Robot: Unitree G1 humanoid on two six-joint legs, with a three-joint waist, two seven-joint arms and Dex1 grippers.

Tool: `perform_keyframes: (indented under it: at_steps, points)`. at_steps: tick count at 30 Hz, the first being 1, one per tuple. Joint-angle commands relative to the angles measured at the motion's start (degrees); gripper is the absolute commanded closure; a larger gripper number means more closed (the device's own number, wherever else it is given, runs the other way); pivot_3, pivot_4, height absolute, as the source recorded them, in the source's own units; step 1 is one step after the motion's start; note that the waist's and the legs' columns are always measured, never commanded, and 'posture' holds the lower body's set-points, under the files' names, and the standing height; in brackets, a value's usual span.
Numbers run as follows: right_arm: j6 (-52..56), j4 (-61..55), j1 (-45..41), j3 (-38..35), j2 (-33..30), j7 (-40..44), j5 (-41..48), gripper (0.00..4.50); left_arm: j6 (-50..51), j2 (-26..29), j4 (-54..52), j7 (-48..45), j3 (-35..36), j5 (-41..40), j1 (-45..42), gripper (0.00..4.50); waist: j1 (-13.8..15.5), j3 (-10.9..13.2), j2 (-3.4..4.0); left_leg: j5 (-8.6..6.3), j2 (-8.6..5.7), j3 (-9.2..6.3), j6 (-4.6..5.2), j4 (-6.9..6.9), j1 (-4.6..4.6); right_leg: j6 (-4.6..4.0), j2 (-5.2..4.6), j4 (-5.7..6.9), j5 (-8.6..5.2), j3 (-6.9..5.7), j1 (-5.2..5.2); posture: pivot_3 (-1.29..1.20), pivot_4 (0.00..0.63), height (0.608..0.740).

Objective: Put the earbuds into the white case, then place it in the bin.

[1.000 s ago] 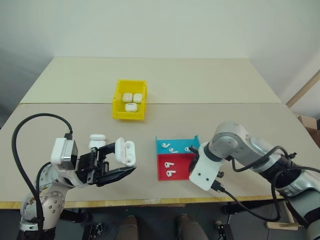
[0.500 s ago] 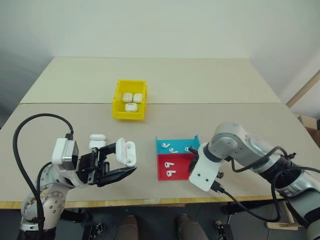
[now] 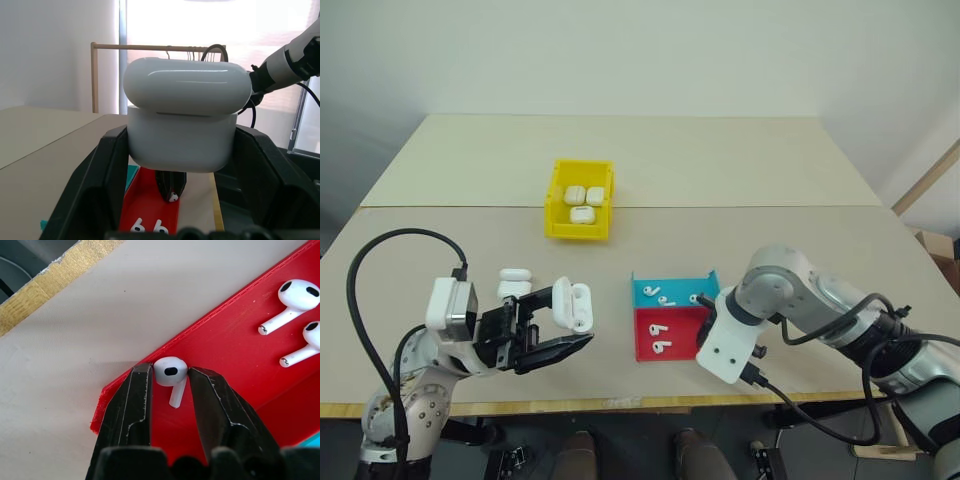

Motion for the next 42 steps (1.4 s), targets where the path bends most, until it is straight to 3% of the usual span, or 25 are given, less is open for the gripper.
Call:
perform_keyframes:
  at_steps: [1, 2, 5, 17, 25, 31, 35, 42]
  points:
    - [-0.16, -0.92, -1.37, 0.13, -0.61, 2.95, 1.15, 3.0, -1.0, -0.13, -1.92, 0.35, 0.17, -0.29, 0.1, 1.7, -0.01, 0.0, 0.0, 0.0, 0.0, 0.0, 0.0, 0.0, 0.0, 0.0, 0.0, 0.0, 0.0, 0.0, 0.0, 0.0, 0.15, 0.74]
    - [-0.06, -0.85, -1.36, 0.12, -0.55, 2.95, 1.04, 3.0, -1.12, -0.09, -1.87, 0.31, 0.16, -0.22, 0.15, 1.7, 0.0, 0.0, 0.0, 0.0, 0.0, 0.0, 0.0, 0.0, 0.0, 0.0, 0.0, 0.0, 0.0, 0.0, 0.0, 0.0, 0.15, 0.74]
    - [-0.74, -0.64, -1.29, 0.02, -0.43, 2.95, 1.03, 3.81, -0.97, 0.12, -1.82, 0.15, 0.22, -0.52, 0.23, 1.7, 0.0, 0.0, 0.0, 0.0, 0.0, 0.0, 0.0, 0.0, 0.0, 0.0, 0.0, 0.0, 0.0, 0.0, 0.0, 0.0, 0.15, 0.74]
    - [3.28, -3.89, -0.35, -4.49, -1.43, 2.37, 3.73, 3.81, -0.94, -0.14, -1.68, 0.14, 0.19, -0.99, -0.13, 1.7, 0.0, 0.0, 0.0, 0.0, 0.0, 0.0, 0.0, 0.0, 0.01, 0.0, 0.0, 0.0, 0.0, 0.0, 0.0, 0.0, 0.15, 0.74]
    - [26.75, -13.12, 5.15, -24.43, -5.77, -2.95, 21.99, 3.81, 0.78, -0.56, -2.37, -0.7, -0.64, -4.27, -0.62, 1.7, 0.36, 0.01, 0.01, 0.0, 0.0, -0.06, 0.0, 0.0, -0.01, 0.0, -0.02, -0.07, 0.0, -0.06, 0.07, 0.0, 0.15, 0.74]
    - [40.93, -19.18, 9.99, -42.4, 0.22, -16.03, 39.13, 3.81, 1.01, -2.55, -1.13, -0.83, -3.05, -5.03, -3.65, 1.7, 0.19, 0.0, 0.0, 0.0, -0.01, -0.1, 0.0, 0.01, 0.01, 0.0, 0.01, -0.07, 0.0, -0.07, 0.13, 0.0, 0.15, 0.74]
    - [42.66, -22.45, 11.85, -49.01, 5.79, -25.72, 44.79, 3.81, 1.19, -3.58, 1.95, -2.44, -4.81, -4.41, -7.0, 1.7, 0.14, 0.0, -0.01, 0.0, 0.0, -0.14, 0.0, 0.01, 0.02, 0.0, 0.05, -0.07, 0.0, -0.08, 0.17, 0.0, 0.15, 0.74]
    - [44.65, -24.91, 13.87, -53.27, 11.3, -34.56, 55.6, 3.81, 0.07, -6.58, 5.72, -3.8, -8.68, -1.56, -11.59, 1.7, 0.14, 0.0, -0.01, 0.0, -0.02, -0.17, 0.01, 0.0, -0.06, 0.0, 0.04, -0.15, 0.0, -0.11, 0.16, 0.0, 0.15, 0.74]
